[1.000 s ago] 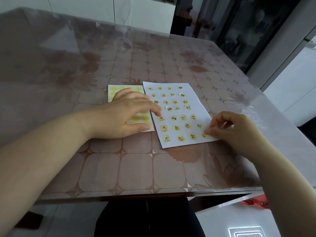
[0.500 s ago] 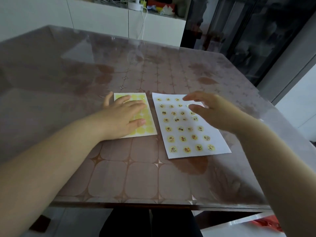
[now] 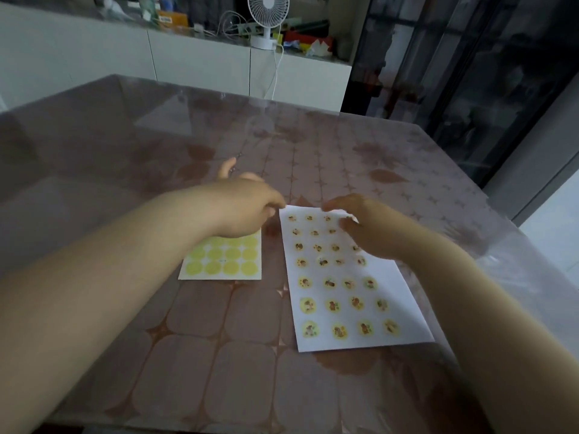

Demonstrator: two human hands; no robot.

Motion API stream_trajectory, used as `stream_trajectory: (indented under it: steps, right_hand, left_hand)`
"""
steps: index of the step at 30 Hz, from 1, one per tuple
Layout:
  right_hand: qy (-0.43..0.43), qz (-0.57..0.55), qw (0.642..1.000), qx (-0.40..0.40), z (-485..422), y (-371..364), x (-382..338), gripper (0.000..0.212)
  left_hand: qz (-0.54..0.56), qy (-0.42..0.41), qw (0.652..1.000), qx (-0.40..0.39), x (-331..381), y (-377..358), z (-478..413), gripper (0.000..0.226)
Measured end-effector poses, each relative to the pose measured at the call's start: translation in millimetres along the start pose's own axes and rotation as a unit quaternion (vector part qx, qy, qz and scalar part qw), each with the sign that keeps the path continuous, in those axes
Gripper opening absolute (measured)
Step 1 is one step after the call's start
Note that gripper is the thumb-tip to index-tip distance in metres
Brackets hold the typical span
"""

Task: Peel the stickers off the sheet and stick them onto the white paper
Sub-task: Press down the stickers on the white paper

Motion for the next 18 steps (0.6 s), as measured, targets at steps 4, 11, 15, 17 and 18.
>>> stream_trajectory:
  steps: [4, 11, 15, 17, 18]
  right_hand:
    - [0.065, 0.038, 0.997, -0.033, -14.9, -13.4, -21.9, 0.043]
    - [0.073, 0.041, 0.996, -0.043, -19.2, -33.6, -20.7, 0.043]
    - [0.06, 0.004, 0.998, -0.036, -21.2, -33.1, -19.3, 0.042]
    - [0.045, -0.054, 0.998, 0.0, -24.0, -28.8, -16.3, 0.04]
    - [0.04, -0.073, 0.996, 0.028, -25.8, -24.2, -14.7, 0.039]
  left_hand:
    - [0.118, 0.019, 0.984, 0.136, -3.5, -4.6, -6.3, 0.04]
    - [0.109, -0.009, 0.991, 0.076, -4.8, -24.4, -4.2, 0.03]
    - [0.096, 0.009, 0.992, 0.078, -2.5, -25.1, -3.2, 0.035]
    - [0.099, 0.017, 0.993, 0.065, -4.0, -28.7, -3.0, 0.037]
    - [0.102, 0.02, 0.993, 0.059, -4.6, -29.8, -3.1, 0.036]
Point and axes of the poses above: each hand's wrist, its own z-axis away from the middle knuckle, its own y-axis out of the back of the hand, x = y × z, the point moved 7 cm from there along -z, towards the middle knuckle, and after that the axes turned 12 degrees about y, right-handed, at the moved point
